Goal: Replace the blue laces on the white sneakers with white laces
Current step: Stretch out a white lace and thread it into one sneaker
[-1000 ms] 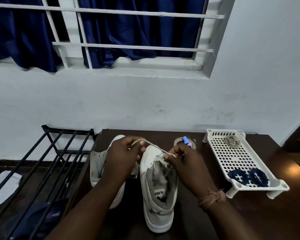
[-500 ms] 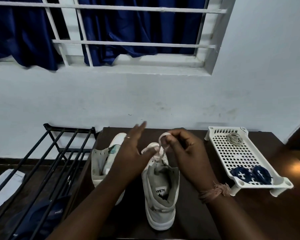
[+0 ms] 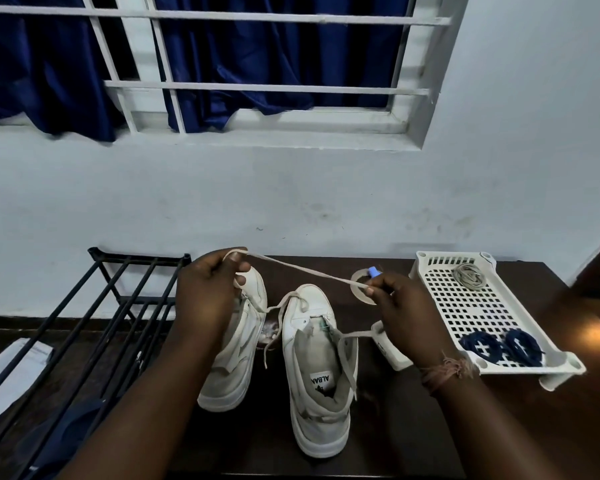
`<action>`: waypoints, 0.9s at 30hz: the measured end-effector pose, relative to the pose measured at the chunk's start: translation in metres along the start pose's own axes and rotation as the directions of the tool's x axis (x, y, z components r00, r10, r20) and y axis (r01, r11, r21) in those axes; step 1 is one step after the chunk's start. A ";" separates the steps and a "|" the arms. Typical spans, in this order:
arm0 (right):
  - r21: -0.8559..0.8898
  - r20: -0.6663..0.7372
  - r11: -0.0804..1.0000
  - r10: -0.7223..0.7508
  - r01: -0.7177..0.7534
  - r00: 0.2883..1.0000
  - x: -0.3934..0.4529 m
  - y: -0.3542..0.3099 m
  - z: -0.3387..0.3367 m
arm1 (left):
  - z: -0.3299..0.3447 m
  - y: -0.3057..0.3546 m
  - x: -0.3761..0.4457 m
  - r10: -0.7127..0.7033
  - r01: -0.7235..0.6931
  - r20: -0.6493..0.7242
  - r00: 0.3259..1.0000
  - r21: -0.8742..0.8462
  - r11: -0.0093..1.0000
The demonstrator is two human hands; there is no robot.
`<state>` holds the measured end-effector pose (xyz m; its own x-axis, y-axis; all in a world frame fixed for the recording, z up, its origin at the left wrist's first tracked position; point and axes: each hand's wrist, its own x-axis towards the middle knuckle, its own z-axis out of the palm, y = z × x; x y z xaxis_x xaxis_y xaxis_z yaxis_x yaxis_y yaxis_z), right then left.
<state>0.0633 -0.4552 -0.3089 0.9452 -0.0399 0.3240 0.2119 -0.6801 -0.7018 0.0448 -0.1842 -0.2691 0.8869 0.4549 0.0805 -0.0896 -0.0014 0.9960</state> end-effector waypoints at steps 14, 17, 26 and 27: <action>0.302 0.103 0.937 -0.212 0.173 0.972 -0.015 -0.055 0.015 | 0.029 -0.010 -0.028 0.230 -0.445 0.501 0.834 0.366 0.817; 0.335 0.089 0.938 -0.127 0.090 0.988 -0.011 -0.039 0.010 | 0.019 -0.001 -0.014 0.174 -0.242 0.276 0.945 0.236 0.941; 0.025 0.063 0.991 0.132 -0.134 0.989 -0.005 -0.005 0.012 | 0.000 -0.006 0.011 -0.054 0.055 -0.091 0.994 0.007 0.998; -0.027 0.043 0.985 0.174 -0.173 0.984 -0.006 -0.003 0.014 | -0.001 -0.006 0.012 -0.052 0.054 -0.104 0.993 0.018 0.998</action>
<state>0.0603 -0.4427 -0.3171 0.9774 -0.1262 0.1699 0.0387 -0.6826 -0.7298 0.0558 -0.1781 -0.2737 0.8384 0.5445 0.0245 -0.0336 0.0067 0.9994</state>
